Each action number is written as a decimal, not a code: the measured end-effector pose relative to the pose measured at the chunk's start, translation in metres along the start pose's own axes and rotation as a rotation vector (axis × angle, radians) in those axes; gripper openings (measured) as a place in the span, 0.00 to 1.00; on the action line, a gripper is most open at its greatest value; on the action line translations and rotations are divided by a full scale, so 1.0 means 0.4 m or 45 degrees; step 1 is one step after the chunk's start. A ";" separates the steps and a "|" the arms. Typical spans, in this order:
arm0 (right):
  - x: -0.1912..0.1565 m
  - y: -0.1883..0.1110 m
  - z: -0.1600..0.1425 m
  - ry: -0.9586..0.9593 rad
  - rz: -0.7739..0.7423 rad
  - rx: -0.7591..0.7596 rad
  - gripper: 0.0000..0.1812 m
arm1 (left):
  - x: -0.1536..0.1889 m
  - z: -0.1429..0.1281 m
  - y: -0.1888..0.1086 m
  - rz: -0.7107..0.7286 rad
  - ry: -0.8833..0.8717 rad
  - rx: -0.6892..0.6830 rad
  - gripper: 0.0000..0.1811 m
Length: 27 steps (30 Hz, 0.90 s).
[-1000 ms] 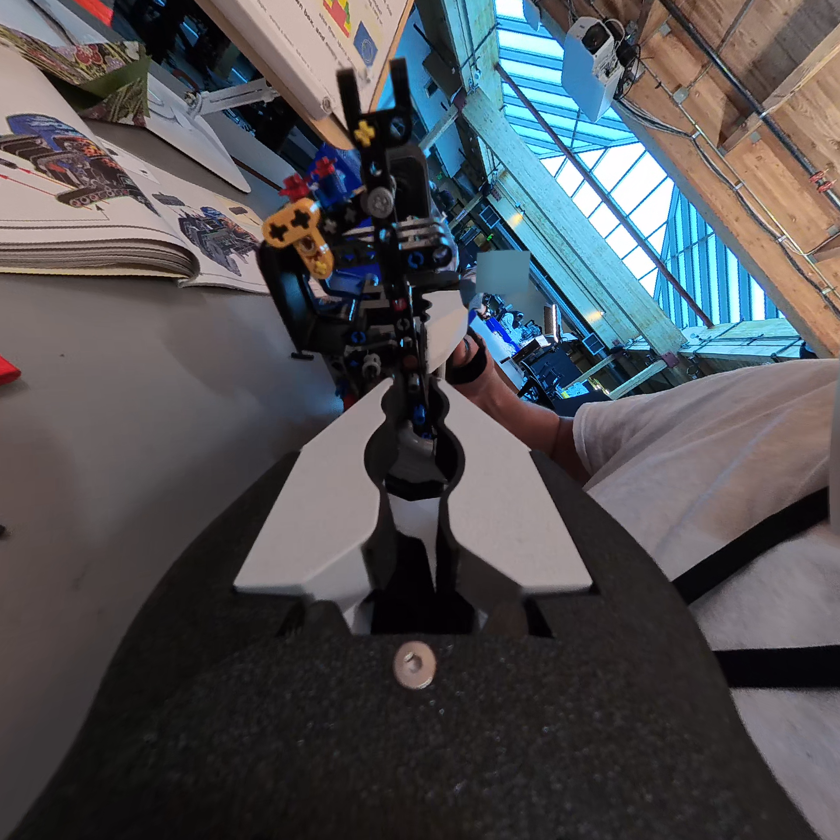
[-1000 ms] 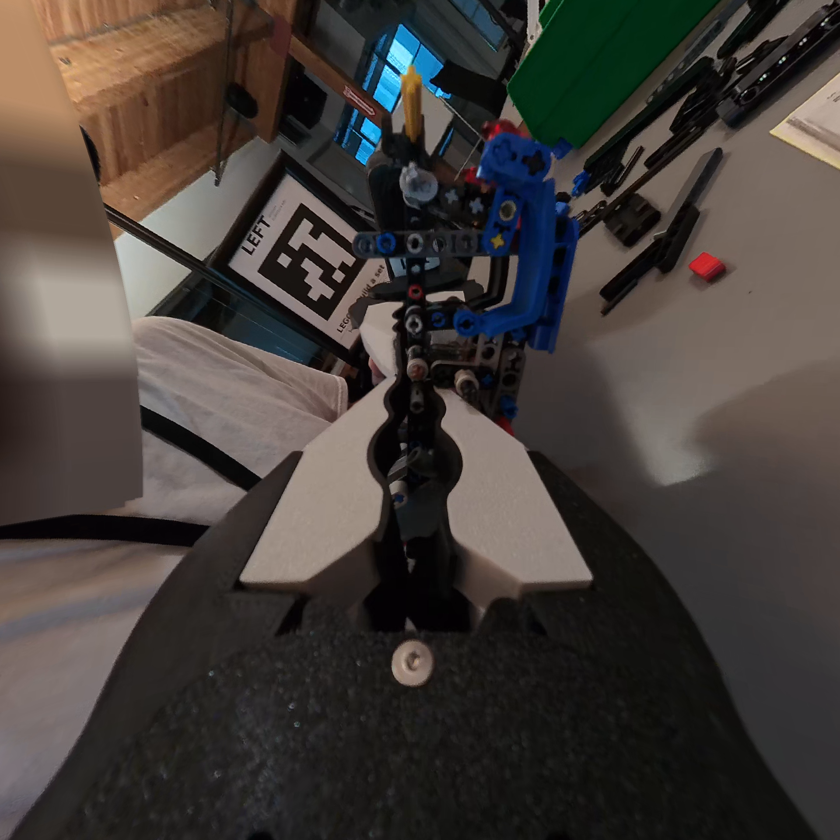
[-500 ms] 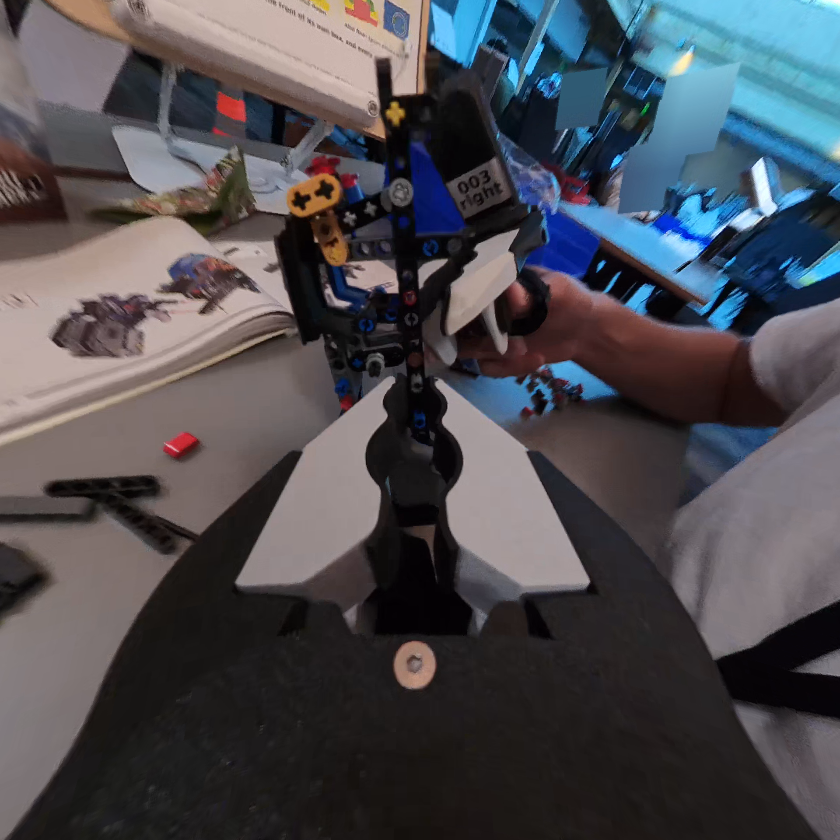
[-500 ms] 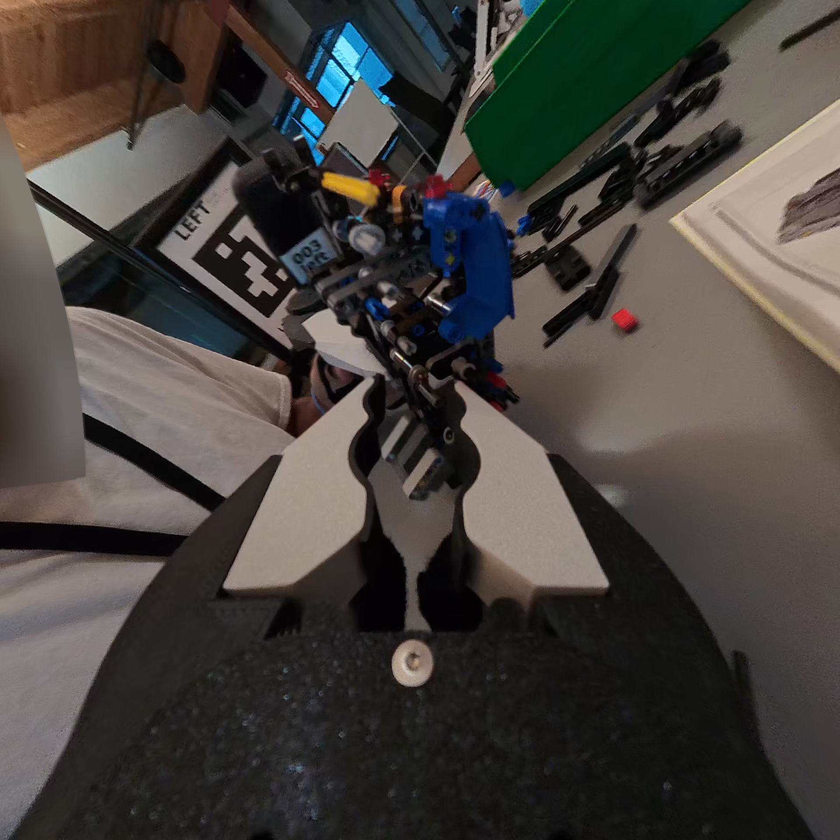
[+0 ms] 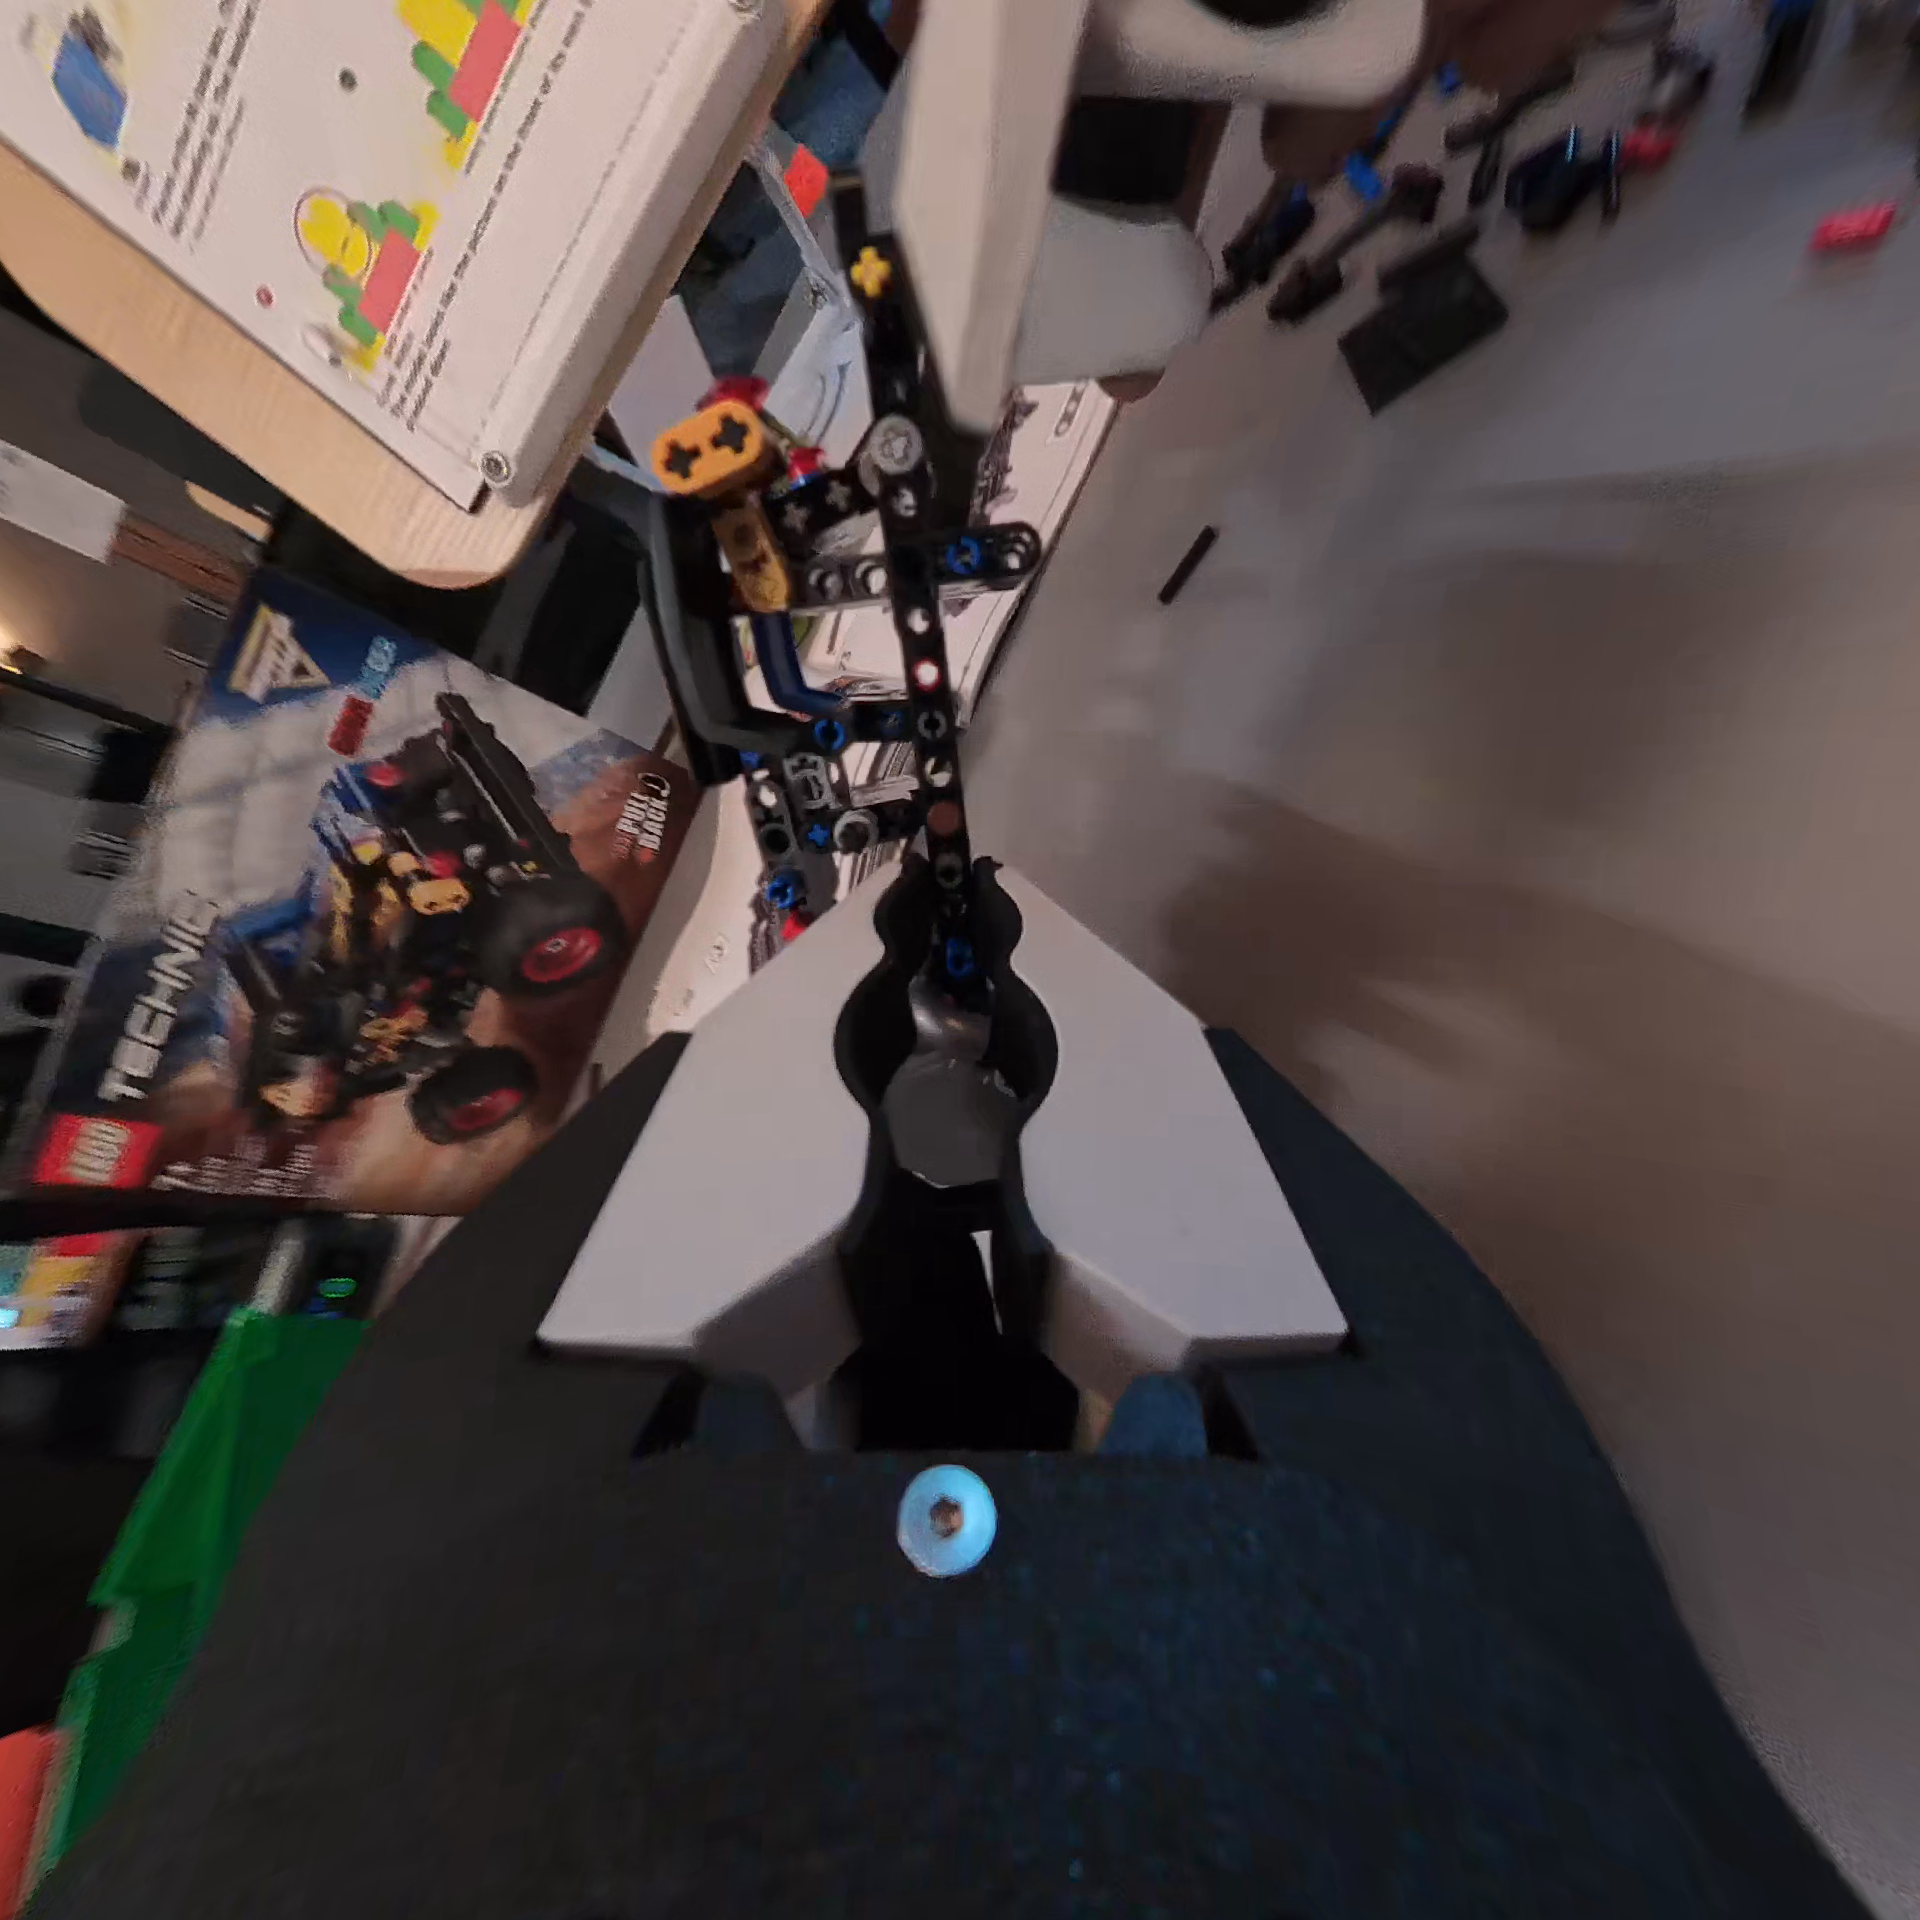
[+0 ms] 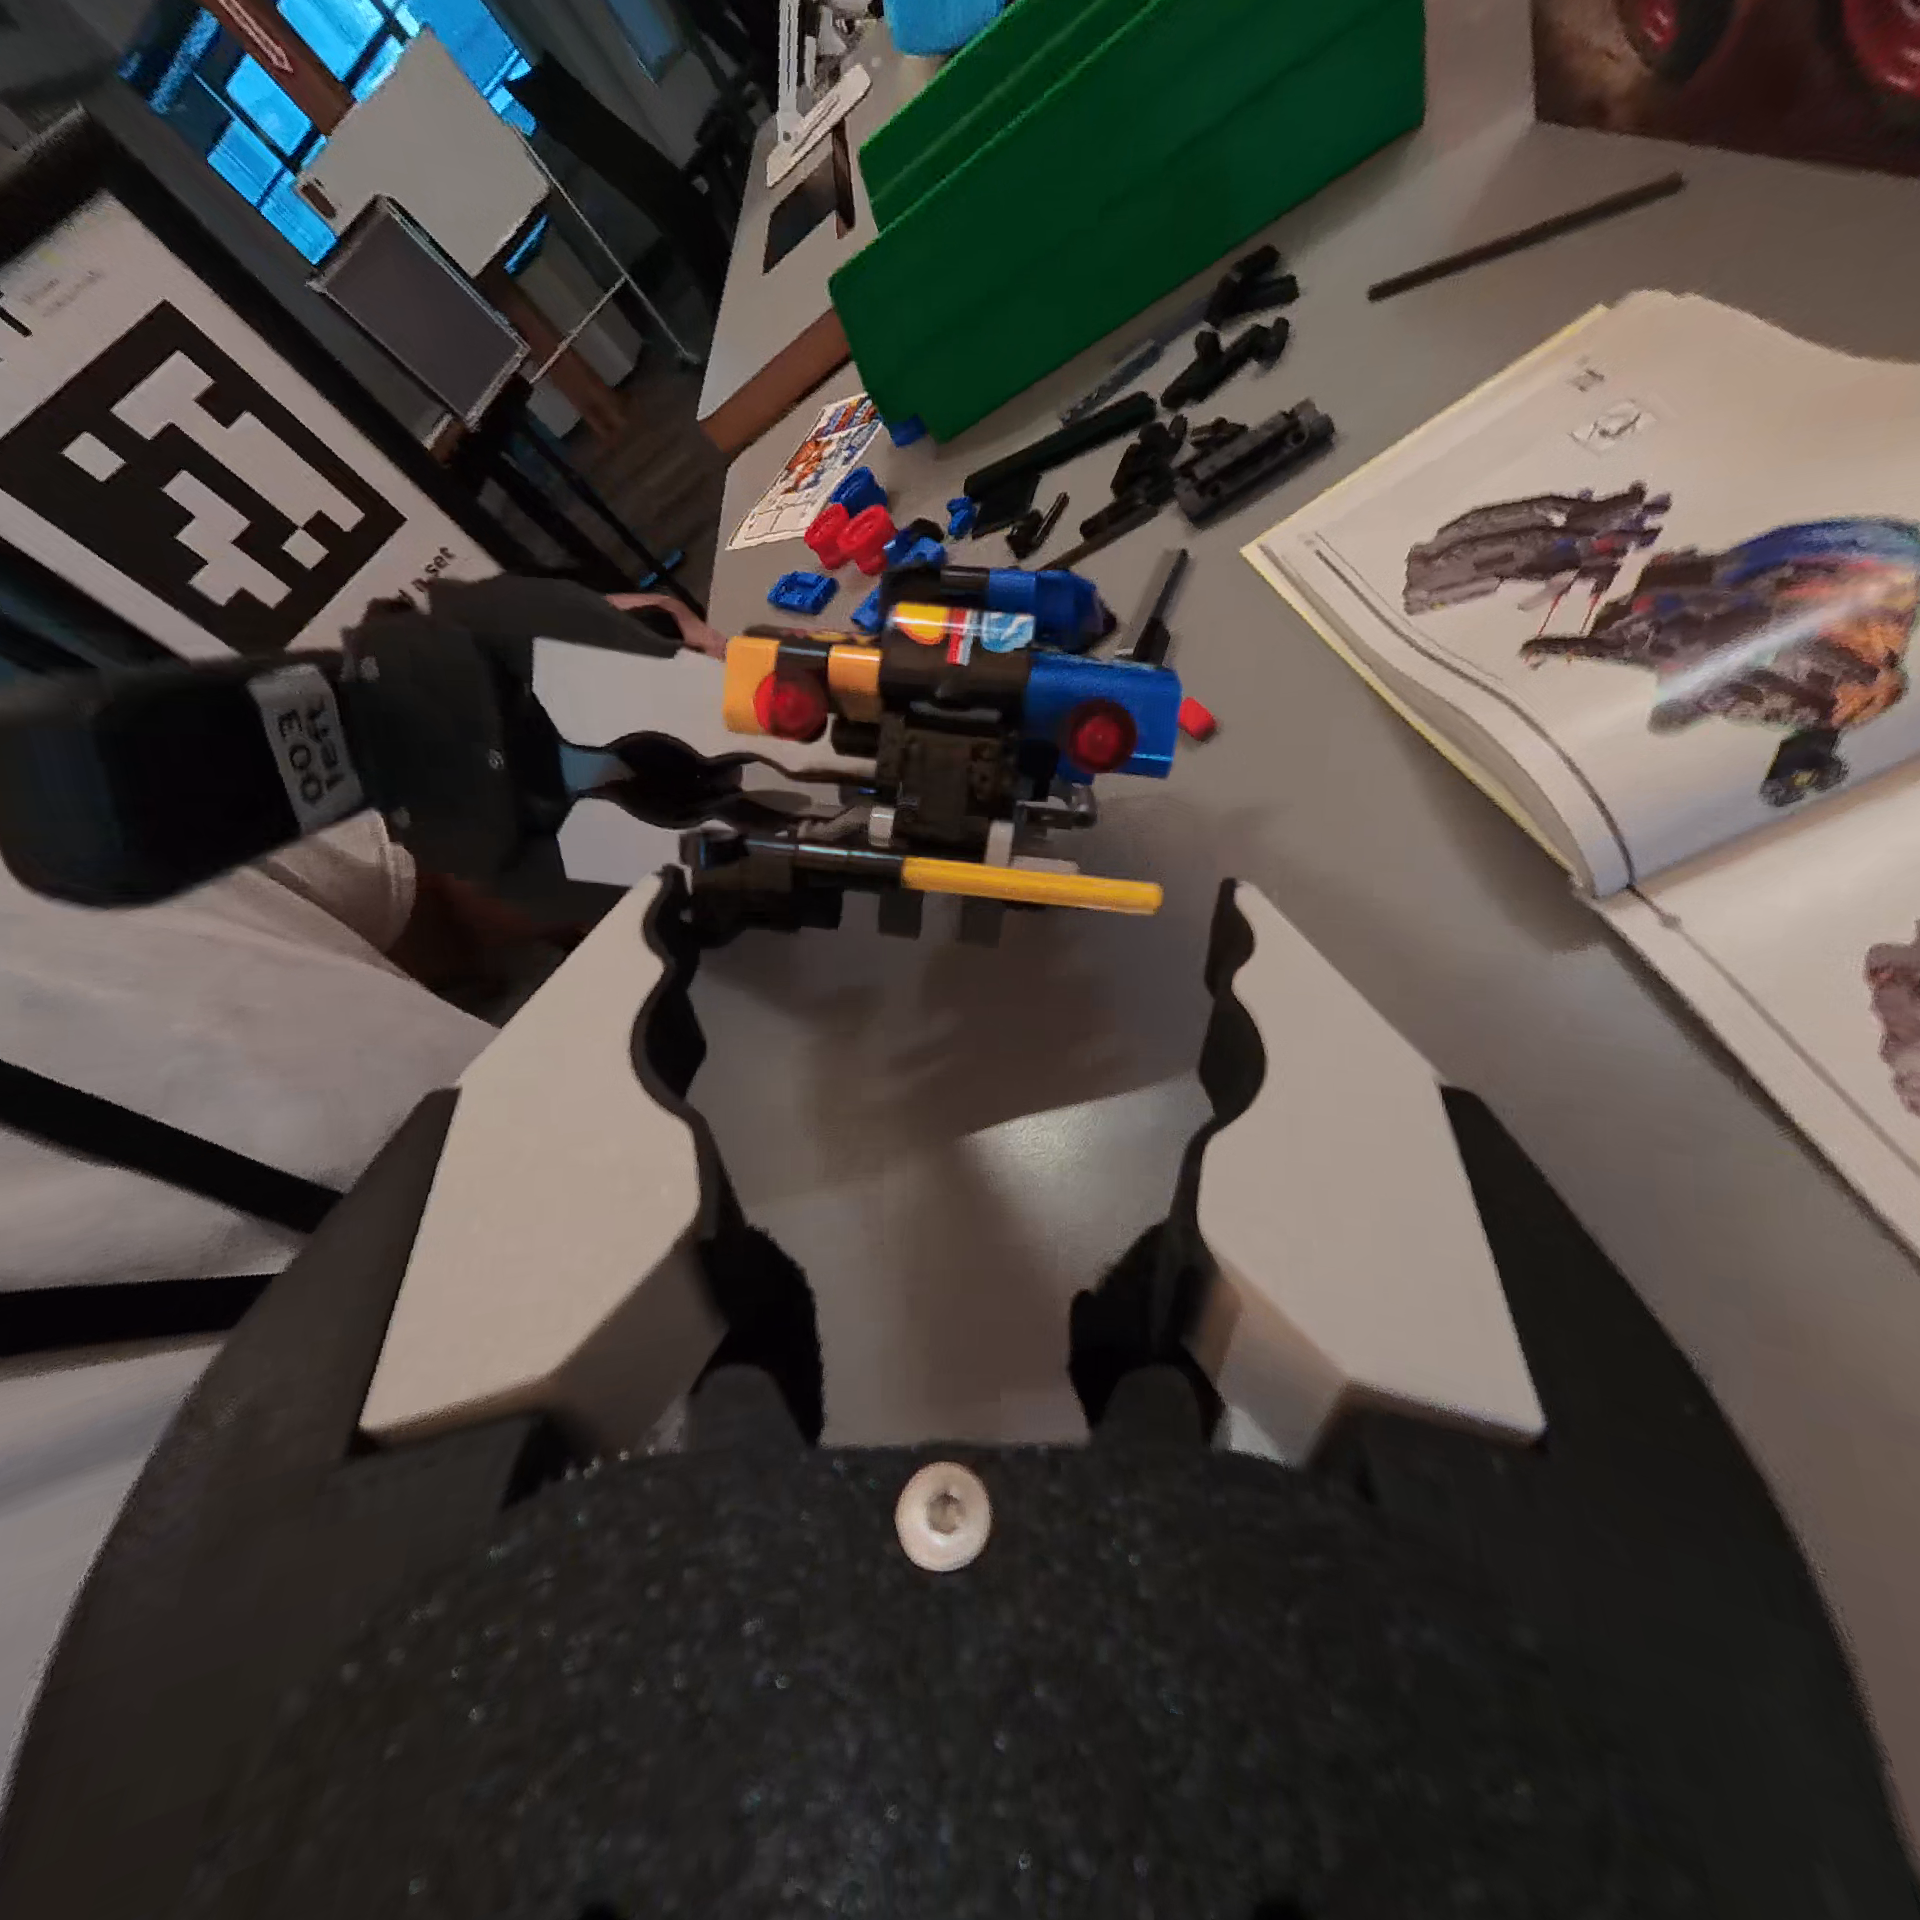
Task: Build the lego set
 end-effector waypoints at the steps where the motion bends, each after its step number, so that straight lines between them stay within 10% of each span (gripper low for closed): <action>1: -0.002 0.003 -0.011 0.020 0.022 -0.003 0.51 | 0.010 0.005 0.005 0.040 0.066 -0.026 0.03; 18: 0.037 0.008 -0.247 -0.259 -0.047 -0.527 0.47 | 0.149 0.046 0.042 0.334 0.688 -0.158 0.03; 27: 0.050 -0.078 -0.215 -0.252 -0.166 -0.424 0.51 | 0.194 0.048 0.057 0.364 0.785 -0.301 0.04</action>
Point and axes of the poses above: each gripper's, where its closed fingertips meet, y out along the fingers, z out of its top, x = y × z across the jaws, the point moved 2 cm from there along -y, back along the fingers, and after that the axes turned 14 degrees about -x, right-handed, at the moved point
